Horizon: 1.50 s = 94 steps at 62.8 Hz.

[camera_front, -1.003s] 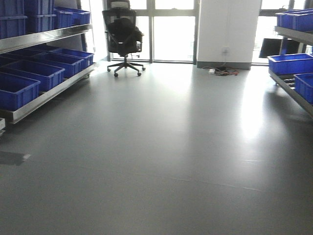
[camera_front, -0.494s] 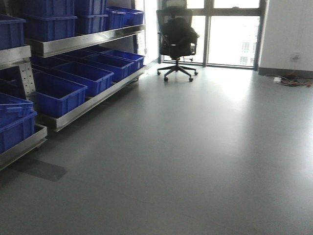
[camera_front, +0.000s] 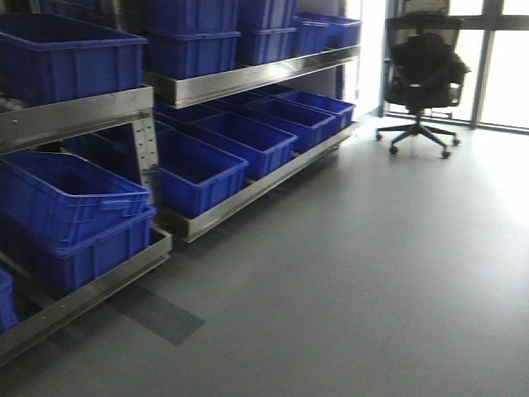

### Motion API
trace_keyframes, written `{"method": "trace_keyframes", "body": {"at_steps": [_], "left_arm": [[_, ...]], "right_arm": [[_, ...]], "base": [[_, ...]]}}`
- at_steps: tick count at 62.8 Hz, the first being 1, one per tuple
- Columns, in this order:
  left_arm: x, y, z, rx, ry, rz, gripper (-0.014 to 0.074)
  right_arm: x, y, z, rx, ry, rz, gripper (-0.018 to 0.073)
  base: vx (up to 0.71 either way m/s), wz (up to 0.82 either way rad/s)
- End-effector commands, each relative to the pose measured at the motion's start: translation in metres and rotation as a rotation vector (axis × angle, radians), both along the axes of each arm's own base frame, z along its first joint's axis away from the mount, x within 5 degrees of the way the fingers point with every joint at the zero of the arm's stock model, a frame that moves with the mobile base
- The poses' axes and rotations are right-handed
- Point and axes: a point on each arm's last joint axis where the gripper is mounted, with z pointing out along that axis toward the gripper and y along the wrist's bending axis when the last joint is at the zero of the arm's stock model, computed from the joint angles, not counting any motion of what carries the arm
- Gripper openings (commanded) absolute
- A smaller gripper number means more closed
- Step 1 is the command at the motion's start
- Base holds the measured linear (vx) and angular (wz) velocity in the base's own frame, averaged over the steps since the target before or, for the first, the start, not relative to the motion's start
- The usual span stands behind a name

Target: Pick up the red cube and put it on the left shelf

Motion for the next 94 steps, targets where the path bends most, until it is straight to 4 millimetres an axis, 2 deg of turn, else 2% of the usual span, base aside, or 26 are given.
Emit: {"method": "trace_keyframes", "body": {"at_steps": [1, 36, 94], "left_arm": [[-0.0003, 0.0009, 0.0008, -0.015, -0.078, 0.01, 0.0102], [-0.0003, 0.0009, 0.0008, -0.015, -0.078, 0.01, 0.0102], [-0.0003, 0.0009, 0.0008, -0.015, -0.078, 0.01, 0.0102]], "right_arm": [[0.0009, 0.001, 0.0142, -0.006, -0.096, 0.015, 0.011], [0.0009, 0.0011, 0.0142, -0.006, -0.095, 0.016, 0.011], [0.0009, 0.0011, 0.0142, -0.006, -0.095, 0.016, 0.011]], "base": [[0.49, 0.71], [0.44, 0.78], [0.36, 0.43]]}}
